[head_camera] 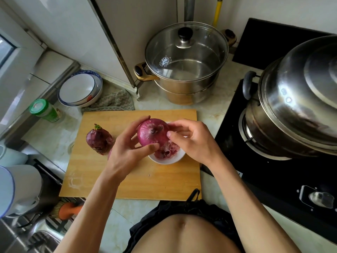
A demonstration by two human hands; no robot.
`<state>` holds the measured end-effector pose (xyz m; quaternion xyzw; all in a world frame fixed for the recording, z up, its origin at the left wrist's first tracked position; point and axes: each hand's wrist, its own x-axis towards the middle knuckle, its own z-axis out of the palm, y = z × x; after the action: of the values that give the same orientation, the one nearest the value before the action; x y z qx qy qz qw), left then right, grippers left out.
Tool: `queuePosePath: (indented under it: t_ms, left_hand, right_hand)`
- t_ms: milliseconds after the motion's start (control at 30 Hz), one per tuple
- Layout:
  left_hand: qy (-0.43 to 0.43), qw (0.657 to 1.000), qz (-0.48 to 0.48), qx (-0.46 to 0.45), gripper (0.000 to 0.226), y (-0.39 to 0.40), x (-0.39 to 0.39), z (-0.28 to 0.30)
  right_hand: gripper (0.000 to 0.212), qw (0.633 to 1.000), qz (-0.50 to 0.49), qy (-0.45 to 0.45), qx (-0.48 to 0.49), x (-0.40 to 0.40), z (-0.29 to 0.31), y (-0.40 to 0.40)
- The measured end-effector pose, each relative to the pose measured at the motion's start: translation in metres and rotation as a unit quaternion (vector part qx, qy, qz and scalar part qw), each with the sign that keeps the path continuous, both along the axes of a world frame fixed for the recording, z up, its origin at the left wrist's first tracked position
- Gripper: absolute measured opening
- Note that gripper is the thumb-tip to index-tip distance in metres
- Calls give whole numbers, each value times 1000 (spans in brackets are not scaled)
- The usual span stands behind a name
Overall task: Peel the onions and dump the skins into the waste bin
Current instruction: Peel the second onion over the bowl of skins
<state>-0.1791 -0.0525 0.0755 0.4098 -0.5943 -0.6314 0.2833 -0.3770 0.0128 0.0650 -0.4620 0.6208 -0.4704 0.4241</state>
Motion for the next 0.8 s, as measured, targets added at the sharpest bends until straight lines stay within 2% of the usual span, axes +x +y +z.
queuePosePath:
  t_ms: [133, 400, 633, 800]
  left_hand:
    - [1, 997, -27, -75, 81, 1, 2, 0]
    - [-65, 969, -88, -221, 79, 1, 5, 3]
    - [-81, 964, -93, -235, 80, 1, 7, 3]
    - [-83, 967, -88, -226, 81, 6, 7, -1]
  right_hand:
    - [30, 1000, 5, 4, 12, 0, 9, 2]
    - [23, 995, 38, 97, 0, 4, 32, 2]
    - [14, 990, 78, 116, 13, 2, 28, 0]
    - [16, 994, 78, 76, 27, -4, 22, 3]
